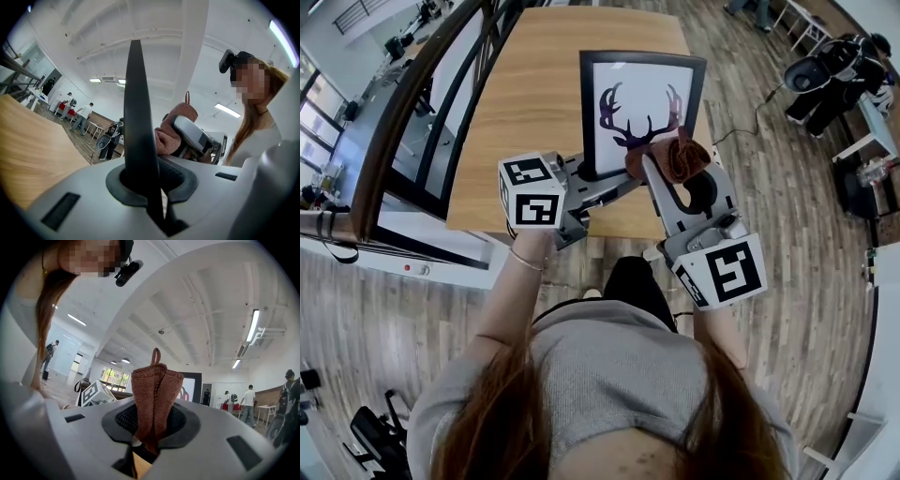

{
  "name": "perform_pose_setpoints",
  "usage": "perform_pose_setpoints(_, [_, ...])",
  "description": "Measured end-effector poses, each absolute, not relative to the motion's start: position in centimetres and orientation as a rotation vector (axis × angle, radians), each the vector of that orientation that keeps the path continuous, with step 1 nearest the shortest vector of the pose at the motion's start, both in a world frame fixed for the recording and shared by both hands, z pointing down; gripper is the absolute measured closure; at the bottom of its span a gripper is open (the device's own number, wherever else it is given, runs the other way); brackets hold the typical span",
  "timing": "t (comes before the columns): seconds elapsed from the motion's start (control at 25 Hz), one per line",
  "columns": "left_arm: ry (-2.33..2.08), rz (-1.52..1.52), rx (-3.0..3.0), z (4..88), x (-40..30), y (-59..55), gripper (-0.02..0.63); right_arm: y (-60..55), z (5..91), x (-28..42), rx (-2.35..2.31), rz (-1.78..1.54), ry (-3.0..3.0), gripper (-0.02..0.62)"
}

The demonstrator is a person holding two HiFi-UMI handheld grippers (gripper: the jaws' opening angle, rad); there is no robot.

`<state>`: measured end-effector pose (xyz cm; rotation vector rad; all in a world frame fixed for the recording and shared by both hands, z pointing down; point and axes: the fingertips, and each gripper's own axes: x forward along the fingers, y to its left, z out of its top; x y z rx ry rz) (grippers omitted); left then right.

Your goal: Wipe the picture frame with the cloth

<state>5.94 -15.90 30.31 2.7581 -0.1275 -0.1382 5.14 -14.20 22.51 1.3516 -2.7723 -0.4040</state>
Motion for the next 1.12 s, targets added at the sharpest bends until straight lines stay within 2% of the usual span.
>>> perform_pose_setpoints(0.84, [-0.144,-0.185,2.770,30.0,6.0,-15.9,0.560,-10.9,26.3,6.0,1.195,-0.253,-2.799,0.499])
perform_pose_setpoints(1.12, [-0.120,-0.158,2.772,29.6,5.7,-15.5,0.558,-12.3,16.2,8.0,1.367,-0.494,-2.864,0.499])
